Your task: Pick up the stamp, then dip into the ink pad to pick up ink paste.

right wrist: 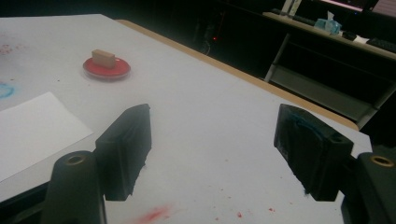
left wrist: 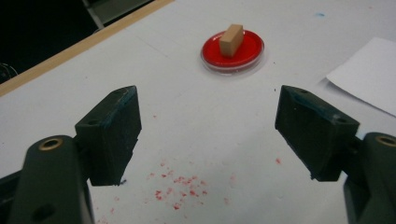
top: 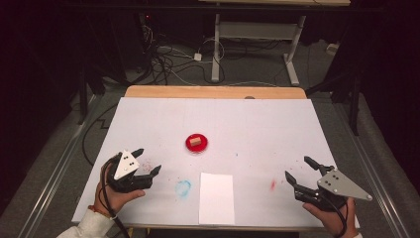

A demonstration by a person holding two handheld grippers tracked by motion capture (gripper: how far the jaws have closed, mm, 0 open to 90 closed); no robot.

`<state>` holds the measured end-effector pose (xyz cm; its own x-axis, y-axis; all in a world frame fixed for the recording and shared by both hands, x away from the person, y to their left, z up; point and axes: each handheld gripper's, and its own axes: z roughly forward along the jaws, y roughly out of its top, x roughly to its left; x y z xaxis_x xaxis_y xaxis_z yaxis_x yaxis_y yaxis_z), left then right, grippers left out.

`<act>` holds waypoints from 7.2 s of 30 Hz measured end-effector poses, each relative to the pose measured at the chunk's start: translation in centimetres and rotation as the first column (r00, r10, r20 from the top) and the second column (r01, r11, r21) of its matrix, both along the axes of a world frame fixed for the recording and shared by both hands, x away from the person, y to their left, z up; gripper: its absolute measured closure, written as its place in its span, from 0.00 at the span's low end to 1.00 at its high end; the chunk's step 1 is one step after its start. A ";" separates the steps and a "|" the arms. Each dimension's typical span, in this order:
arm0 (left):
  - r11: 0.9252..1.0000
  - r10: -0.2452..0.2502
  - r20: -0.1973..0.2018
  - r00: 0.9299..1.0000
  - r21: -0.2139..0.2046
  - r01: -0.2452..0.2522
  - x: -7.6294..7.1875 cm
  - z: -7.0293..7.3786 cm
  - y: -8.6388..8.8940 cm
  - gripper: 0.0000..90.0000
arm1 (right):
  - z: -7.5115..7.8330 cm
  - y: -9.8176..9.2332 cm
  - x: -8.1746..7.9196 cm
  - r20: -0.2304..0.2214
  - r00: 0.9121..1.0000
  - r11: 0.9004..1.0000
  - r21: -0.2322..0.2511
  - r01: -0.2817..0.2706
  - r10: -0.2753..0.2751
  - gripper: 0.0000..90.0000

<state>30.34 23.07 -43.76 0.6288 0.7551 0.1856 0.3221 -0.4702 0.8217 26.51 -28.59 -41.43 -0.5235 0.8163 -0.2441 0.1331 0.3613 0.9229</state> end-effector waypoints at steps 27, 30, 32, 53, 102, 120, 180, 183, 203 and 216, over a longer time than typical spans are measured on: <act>0.991 -0.071 -0.053 0.996 0.107 0.076 2.9 4.6 -1.8 0.24 | -0.7 0.4 1.0 -0.067 0.998 1.000 -0.031 0.003 -0.005 0.30; 0.987 -0.087 -0.065 0.994 0.129 0.094 3.7 5.3 -2.8 0.24 | -0.8 0.4 1.0 -0.069 0.998 0.999 -0.034 0.001 -0.003 0.30; 0.984 -0.107 -0.079 0.991 0.137 0.117 4.3 5.6 -3.4 0.24 | -0.8 0.4 1.1 -0.075 0.997 0.999 -0.038 0.001 -0.004 0.30; 0.885 -0.238 -0.345 0.908 0.309 0.350 12.1 5.7 -11.1 0.40 | -1.7 0.5 1.7 -0.130 0.992 0.997 -0.074 -0.012 0.003 0.31; 0.872 -0.170 -0.502 0.848 0.324 0.366 17.4 1.0 -13.9 0.81 | -1.9 0.7 2.0 -0.164 0.986 0.995 -0.085 -0.042 0.028 0.36; 0.922 -0.187 -0.417 0.889 0.239 0.306 16.2 2.9 -11.9 0.81 | -1.7 0.5 2.0 -0.150 0.988 0.997 -0.070 -0.036 0.025 0.33; 0.930 -0.202 -0.466 0.862 0.184 0.317 17.3 0.1 -11.9 0.81 | -1.6 0.6 1.3 -0.102 0.994 0.995 -0.097 0.016 -0.026 0.21; 0.932 -0.197 -0.469 0.861 0.183 0.313 17.3 0.0 -12.0 0.81 | -1.6 0.7 1.3 -0.102 0.994 0.995 -0.098 0.015 -0.025 0.21; 0.949 -0.166 -0.477 0.863 0.162 0.272 17.3 -0.6 -12.1 0.82 | -1.6 0.5 1.4 -0.107 0.993 0.995 -0.093 0.039 -0.049 0.21; 0.952 -0.168 -0.469 0.867 0.149 0.266 17.2 -0.8 -12.0 0.82 | -1.7 0.5 1.4 -0.121 0.992 0.996 -0.092 0.020 -0.031 0.21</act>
<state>47.55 11.09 -44.55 0.8240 0.5663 -0.0209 0.5010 -0.7107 0.4939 27.93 -28.04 -43.14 -0.5329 0.8074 -0.2531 0.2528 0.4374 0.8630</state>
